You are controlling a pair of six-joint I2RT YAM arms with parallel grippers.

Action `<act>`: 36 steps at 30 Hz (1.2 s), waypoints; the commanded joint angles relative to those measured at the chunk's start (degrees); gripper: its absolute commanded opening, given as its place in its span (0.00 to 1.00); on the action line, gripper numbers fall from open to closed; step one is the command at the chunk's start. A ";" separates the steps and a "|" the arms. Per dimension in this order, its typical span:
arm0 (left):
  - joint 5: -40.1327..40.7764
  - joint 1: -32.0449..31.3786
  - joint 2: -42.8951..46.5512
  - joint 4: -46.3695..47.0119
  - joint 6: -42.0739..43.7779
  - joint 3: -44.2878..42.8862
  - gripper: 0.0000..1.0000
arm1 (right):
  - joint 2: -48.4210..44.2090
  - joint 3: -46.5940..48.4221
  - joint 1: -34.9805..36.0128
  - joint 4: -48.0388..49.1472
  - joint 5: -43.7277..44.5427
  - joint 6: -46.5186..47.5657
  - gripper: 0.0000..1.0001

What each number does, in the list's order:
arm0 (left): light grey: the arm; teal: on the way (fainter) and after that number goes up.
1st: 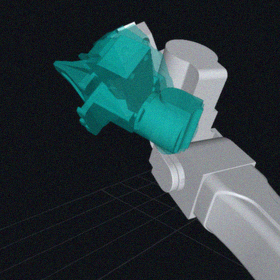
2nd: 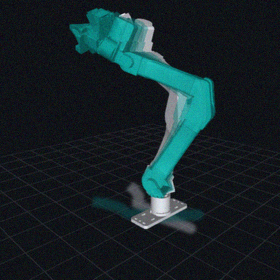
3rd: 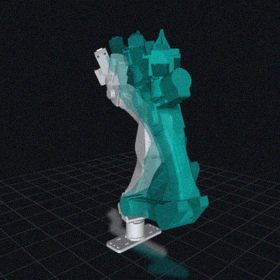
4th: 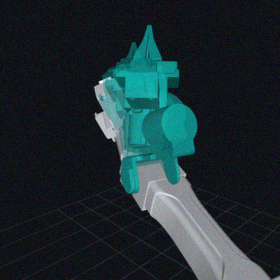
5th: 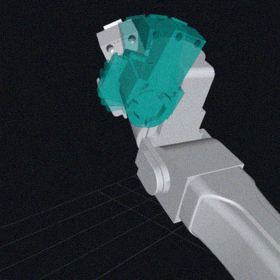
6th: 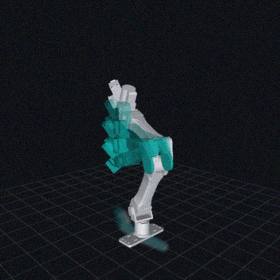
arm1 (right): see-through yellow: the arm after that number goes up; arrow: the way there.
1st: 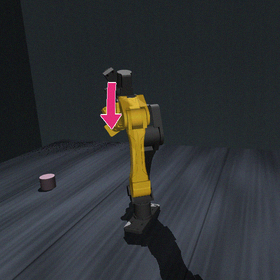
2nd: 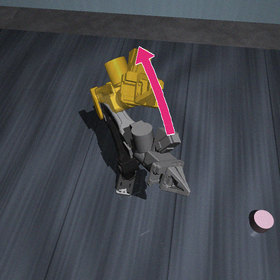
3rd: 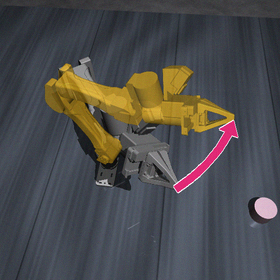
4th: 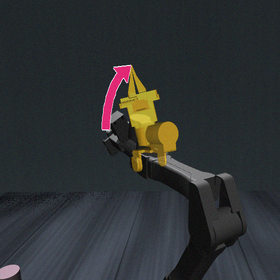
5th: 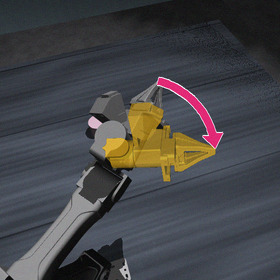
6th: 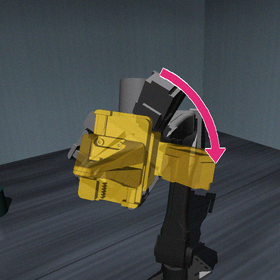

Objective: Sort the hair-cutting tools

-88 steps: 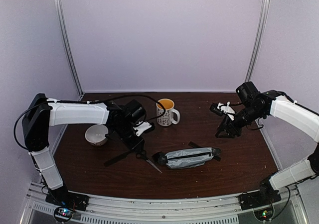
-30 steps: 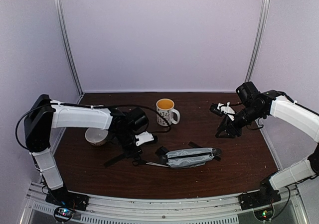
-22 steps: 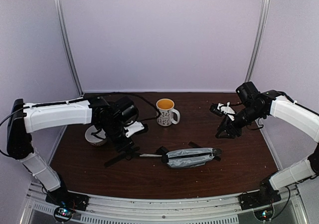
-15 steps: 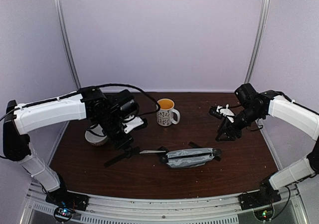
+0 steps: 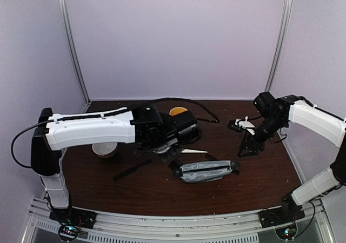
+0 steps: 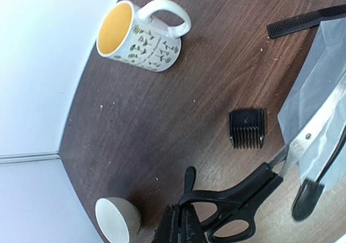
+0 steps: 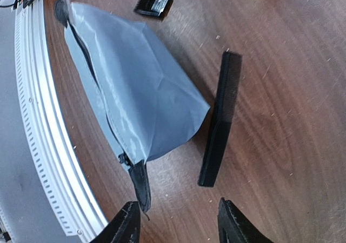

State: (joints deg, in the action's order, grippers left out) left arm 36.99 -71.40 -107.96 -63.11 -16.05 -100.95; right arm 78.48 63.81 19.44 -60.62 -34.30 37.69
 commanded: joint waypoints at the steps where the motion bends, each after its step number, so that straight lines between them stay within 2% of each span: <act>1: 12.06 -3.77 -3.50 5.58 0.67 -2.65 0.00 | 1.33 0.46 -0.47 -5.68 0.24 2.45 0.50; 4: 17.39 -6.43 -6.60 5.59 0.95 -3.90 0.00 | 2.74 0.75 -0.46 -8.54 -2.11 4.61 0.51; 10: 22.42 -9.93 -10.26 4.11 -0.89 -5.88 0.00 | 4.87 0.66 -0.49 -6.58 -2.53 2.15 0.49; 15: 29.88 -11.92 -15.29 -3.41 -4.83 -10.72 0.00 | 6.34 0.42 -0.38 -5.96 -3.73 1.17 0.39; 25: 26.30 -12.44 -18.65 -5.31 -4.95 -13.13 0.00 | 8.68 0.33 -0.38 -6.83 -7.73 1.84 0.06; 28: 25.23 -12.59 -18.85 -5.26 -4.38 -13.21 0.00 | 8.97 0.56 -0.37 -6.76 -8.28 1.77 0.03; 36: 25.08 -13.76 -19.15 -5.60 -4.28 -14.59 0.00 | 9.22 0.63 -0.37 -7.15 -9.55 1.94 0.01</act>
State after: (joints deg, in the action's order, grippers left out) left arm 62.15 -83.88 -127.07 -68.01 -19.86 -113.19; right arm 87.15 63.81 19.35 -67.16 -41.87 39.24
